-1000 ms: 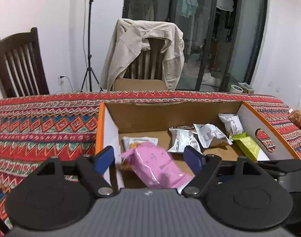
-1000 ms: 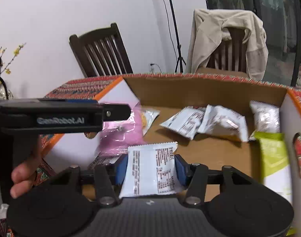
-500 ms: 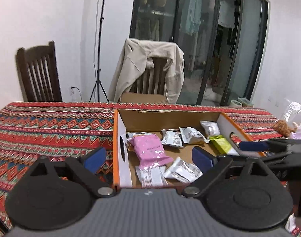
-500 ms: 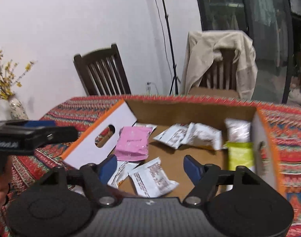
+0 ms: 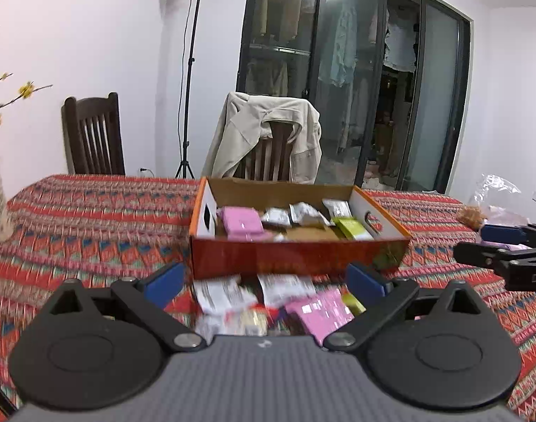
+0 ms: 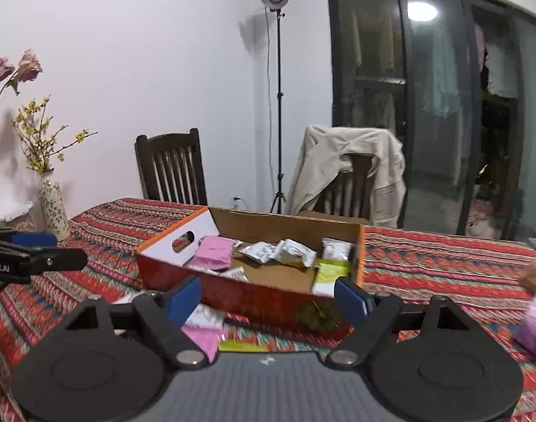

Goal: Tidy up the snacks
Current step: 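Withdraw both tools from the box back toward the snack pile, then grasp a pink packet with the left tool while the right tool grasps a white packet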

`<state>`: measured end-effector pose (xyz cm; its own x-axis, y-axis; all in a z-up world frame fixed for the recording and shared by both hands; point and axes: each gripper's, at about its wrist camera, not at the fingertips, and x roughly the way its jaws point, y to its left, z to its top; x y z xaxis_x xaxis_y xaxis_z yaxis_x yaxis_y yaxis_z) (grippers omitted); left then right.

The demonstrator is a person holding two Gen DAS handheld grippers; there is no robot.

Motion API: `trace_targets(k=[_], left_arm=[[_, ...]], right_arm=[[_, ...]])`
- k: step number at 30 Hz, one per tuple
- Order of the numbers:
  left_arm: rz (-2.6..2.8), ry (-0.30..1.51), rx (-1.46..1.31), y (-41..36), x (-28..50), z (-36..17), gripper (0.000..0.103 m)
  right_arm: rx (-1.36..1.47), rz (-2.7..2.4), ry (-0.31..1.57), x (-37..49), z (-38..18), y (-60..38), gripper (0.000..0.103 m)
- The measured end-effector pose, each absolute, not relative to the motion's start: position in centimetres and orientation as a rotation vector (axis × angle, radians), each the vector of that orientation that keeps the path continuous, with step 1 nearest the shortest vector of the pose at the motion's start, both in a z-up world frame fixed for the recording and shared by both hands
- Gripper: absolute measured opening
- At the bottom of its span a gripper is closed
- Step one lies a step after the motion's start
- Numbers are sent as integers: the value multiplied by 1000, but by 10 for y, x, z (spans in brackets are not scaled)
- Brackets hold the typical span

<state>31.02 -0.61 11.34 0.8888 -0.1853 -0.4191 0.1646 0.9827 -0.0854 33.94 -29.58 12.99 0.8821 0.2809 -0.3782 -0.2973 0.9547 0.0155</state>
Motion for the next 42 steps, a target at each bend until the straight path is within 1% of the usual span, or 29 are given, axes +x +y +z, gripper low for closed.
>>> trace_targets(k=[8,16,24,42], left_arm=[[-123,467,-35,-12,263,83,103],[-78,534,17,-18,233,51,103],[-72,583,24,-22,223,38,103],[-111,638,25,-32,237,28,103]], right_arm=[[-56,230,412,265,100,-314,83],[20,188,485,226,61,-328,83],[39,209,553,210,30,-319,83],[41,226,587,222,22,-317,83]])
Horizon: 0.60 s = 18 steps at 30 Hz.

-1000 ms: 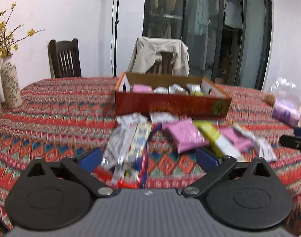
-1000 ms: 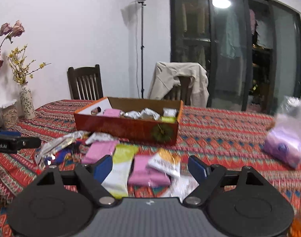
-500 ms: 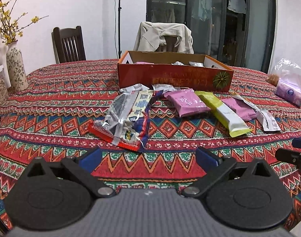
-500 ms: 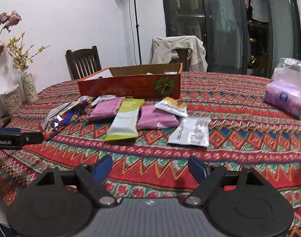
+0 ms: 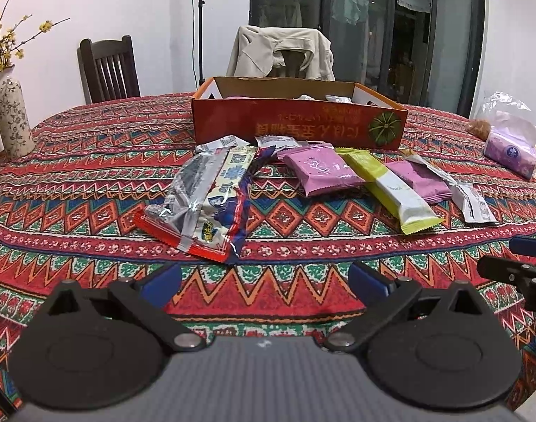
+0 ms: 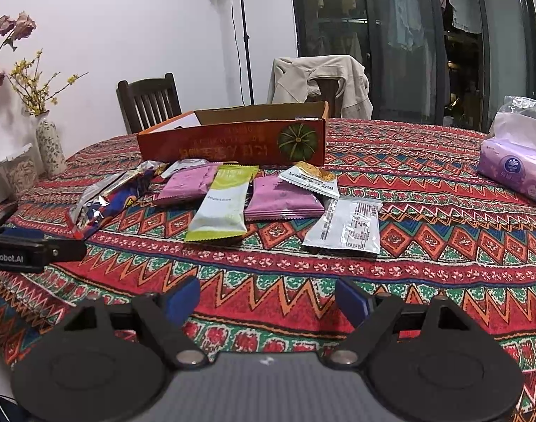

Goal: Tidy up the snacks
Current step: 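Grasp a pink packet with the left tool while the right tool grasps a white packet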

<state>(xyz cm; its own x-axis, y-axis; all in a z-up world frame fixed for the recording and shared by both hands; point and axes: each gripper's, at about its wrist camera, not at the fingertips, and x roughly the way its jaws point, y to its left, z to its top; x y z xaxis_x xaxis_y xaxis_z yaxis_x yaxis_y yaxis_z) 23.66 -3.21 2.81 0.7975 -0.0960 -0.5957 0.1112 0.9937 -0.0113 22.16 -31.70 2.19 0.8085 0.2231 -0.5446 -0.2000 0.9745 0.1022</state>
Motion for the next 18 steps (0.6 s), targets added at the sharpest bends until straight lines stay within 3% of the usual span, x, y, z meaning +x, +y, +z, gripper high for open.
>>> trace_targets(k=[18], left_arm=[[-163,593,86,-59,290,36,103]], right_arm=[[56,137,599,261,24,-335,83]])
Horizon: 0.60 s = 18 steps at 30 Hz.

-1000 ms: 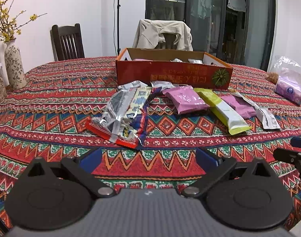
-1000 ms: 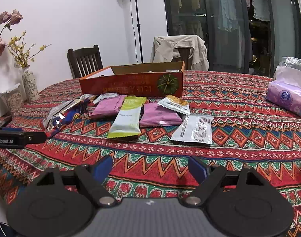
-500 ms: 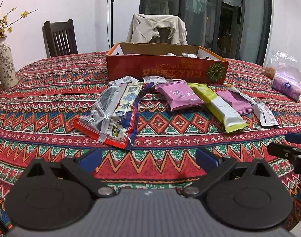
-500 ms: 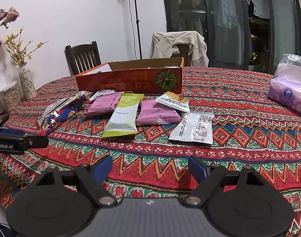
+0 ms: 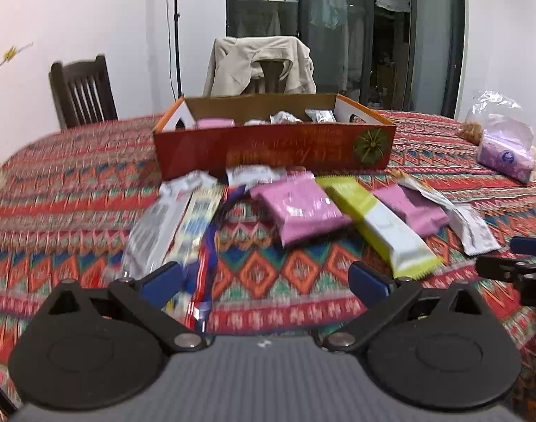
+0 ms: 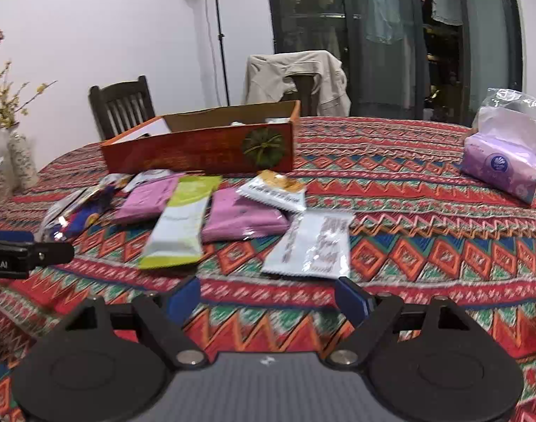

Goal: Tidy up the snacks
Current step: 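Grasp a pink packet with the left tool while the right tool grasps a white packet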

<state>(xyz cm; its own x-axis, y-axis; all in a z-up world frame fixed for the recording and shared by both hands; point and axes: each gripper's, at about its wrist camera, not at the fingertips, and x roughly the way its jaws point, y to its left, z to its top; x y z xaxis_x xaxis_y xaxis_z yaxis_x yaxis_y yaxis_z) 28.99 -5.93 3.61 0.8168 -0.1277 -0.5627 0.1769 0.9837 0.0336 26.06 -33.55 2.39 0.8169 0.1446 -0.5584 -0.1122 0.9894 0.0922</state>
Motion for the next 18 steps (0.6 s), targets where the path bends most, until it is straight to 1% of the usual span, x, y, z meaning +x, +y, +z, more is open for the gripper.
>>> trace_targets(k=[7,9,11,12,13,14,15,17,18], left_arm=[[-208,622,52,-74,337,36,102],[-227,648,49,-79,351,33,100],[-241,671,38,-84,363,32,96],[-251,676,32,-86,368,32,96],[-261,679,27,-87,373,31,96],[-264,681,24,-90,378,31,95],[-259,689,24,-92,384,29,93],[-238,711,21,-94,395,26,79],[-237,720,15,-94,399,25,77]], right_arm=[[41,92,616,288,27,-345,82],[41,79,628,297,26,-348,81],[44,72,640,306,25,-351,81],[44,68,645,308,24,-352,81],[43,65,653,313,23,-352,80],[40,64,662,317,23,-352,76],[36,63,668,320,22,-352,71],[35,67,680,329,21,-354,69],[32,67,685,333,20,-353,67]])
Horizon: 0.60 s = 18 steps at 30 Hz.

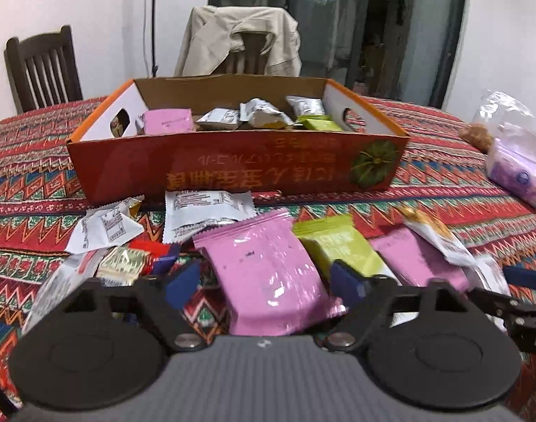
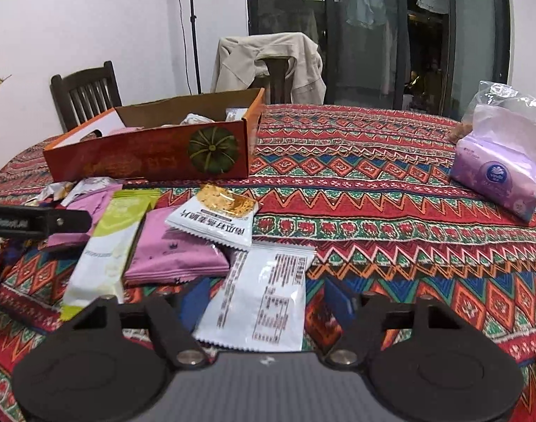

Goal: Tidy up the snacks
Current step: 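Grasp a pink packet with the left tool while the right tool grasps a white packet, then carry both packets into the box and open both tools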

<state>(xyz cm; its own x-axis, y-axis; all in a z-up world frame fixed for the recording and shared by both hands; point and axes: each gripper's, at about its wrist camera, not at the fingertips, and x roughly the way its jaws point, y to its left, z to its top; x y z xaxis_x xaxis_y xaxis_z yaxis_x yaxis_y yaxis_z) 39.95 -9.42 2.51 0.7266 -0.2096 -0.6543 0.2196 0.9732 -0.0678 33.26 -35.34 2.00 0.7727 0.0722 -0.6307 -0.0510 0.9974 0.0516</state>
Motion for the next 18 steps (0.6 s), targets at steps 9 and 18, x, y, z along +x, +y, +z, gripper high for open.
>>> trace_targets(k=[9,18], left_arm=[[-220,718,21,-97,409,14,67],[-273,717,42,-94,381,21,62]], right_arm=[[5,63,689,354,18,-352,56],[24,64,678,341,20,-356,47]])
